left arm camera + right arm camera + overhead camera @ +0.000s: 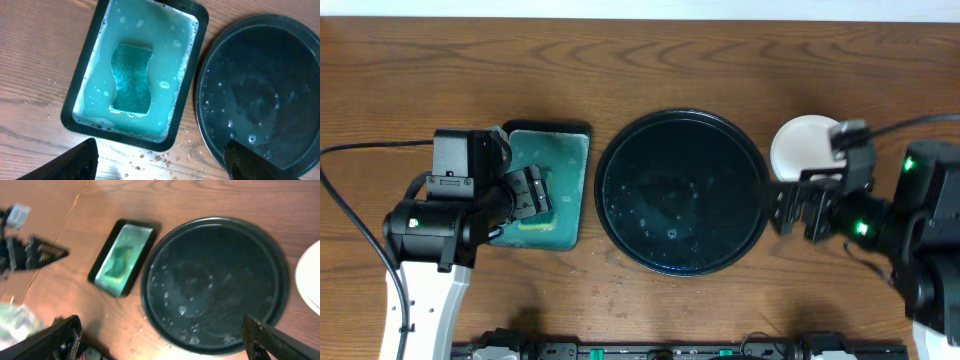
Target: Clean dirty plates on tray and stack at the side
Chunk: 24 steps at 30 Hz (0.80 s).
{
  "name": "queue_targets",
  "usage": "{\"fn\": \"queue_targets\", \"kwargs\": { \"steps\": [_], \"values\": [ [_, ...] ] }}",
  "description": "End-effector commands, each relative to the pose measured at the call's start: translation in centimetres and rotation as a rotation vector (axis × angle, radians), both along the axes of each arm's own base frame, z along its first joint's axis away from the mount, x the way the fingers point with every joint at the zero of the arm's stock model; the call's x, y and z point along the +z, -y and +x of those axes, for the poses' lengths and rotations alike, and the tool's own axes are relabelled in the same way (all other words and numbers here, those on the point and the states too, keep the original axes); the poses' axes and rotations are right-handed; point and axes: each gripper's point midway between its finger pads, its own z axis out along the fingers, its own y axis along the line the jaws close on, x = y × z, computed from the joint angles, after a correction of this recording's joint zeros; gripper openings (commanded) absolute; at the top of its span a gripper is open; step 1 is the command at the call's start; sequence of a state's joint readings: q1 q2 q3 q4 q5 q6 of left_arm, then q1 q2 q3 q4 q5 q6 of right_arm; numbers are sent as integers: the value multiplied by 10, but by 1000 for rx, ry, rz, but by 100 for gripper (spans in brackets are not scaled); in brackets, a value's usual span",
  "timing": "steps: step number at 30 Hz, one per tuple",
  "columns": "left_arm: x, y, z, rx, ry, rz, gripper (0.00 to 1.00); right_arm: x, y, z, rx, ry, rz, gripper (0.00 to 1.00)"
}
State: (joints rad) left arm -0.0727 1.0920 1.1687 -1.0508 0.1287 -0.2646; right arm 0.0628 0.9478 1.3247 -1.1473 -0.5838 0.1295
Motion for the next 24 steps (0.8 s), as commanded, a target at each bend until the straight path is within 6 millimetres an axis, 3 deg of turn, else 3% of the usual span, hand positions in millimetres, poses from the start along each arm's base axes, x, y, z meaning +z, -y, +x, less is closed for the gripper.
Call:
{"fn": "queue_targets", "kwargs": {
  "steps": [1, 4, 8, 14, 24],
  "values": [
    [6, -1, 2, 2, 13, -2, 81, 2, -1, -10, -4, 15, -23, 99],
    [6, -1, 2, 2, 13, -2, 81, -4, 10, -17, -15, 27, -101, 99],
    [6, -1, 2, 2, 13, -2, 81, -4, 26, -9, -46, 111, -229, 99],
    [6, -1, 2, 2, 13, -2, 81, -2, 20, 11, 16, 411, -296, 99],
    [6, -1, 2, 2, 13, -2, 81, -97, 35, -17, -70, 584, -298, 99]
  ]
}}
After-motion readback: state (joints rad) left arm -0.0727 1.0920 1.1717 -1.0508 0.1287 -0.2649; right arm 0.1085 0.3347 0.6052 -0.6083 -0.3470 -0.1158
